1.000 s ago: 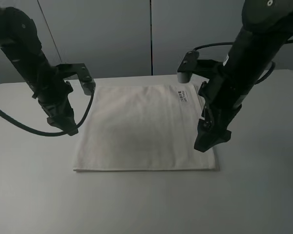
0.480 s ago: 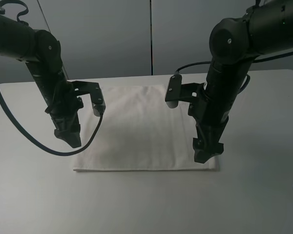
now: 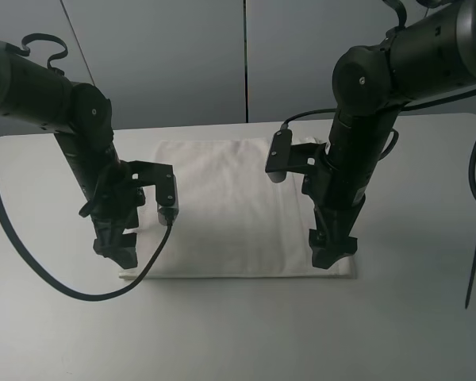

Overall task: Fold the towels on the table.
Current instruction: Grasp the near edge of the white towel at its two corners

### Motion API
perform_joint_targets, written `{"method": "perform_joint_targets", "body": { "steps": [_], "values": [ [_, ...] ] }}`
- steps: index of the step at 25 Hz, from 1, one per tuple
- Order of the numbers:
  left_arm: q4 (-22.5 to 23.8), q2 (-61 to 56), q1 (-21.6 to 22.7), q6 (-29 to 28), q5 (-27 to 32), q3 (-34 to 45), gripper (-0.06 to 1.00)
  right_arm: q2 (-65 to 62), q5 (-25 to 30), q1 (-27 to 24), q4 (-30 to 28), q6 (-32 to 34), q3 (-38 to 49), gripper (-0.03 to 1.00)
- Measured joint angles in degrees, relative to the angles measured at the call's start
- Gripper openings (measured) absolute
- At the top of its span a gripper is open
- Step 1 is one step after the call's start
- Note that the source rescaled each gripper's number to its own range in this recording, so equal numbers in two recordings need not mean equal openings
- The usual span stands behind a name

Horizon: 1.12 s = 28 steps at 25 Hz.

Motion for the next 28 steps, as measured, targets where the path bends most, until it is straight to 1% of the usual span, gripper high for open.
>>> {"method": "perform_joint_targets", "body": {
  "steps": [2,5,8,11,15,21,25,28],
  "values": [
    [-0.3,0.0,-0.2,-1.1,-0.6,0.3,1.00,0.0,0.0,0.0,0.0,0.0,0.0,1.00],
    [-0.3,0.0,-0.6,-1.3,-0.8,0.3,1.00,0.0,0.0,0.0,0.0,0.0,0.0,1.00],
    [0.5,0.0,-2.4,-1.5,-1.7,0.5,1.00,0.0,0.0,0.0,0.0,0.1,0.0,1.00],
    [1.6,0.4,-3.4,-3.1,-1.9,0.7,1.00,0.0,0.0,0.0,-0.3,0.3,0.0,1.00],
    [2.3,2.3,-3.6,-5.8,-1.0,0.8,1.00,0.0,0.0,0.0,-1.2,0.5,0.0,1.00],
    [2.6,2.4,-3.6,-7.3,-1.0,0.8,1.00,0.0,-0.5,0.0,-1.5,0.9,0.0,1.00],
    [4.0,3.2,-3.6,-7.9,-1.0,0.8,1.00,1.0,-1.1,0.0,-2.8,1.5,0.0,1.00],
    [4.5,3.4,-3.7,-9.4,-1.3,0.8,1.00,2.4,-1.1,0.0,-3.0,1.7,0.0,1.00]
  ]
}}
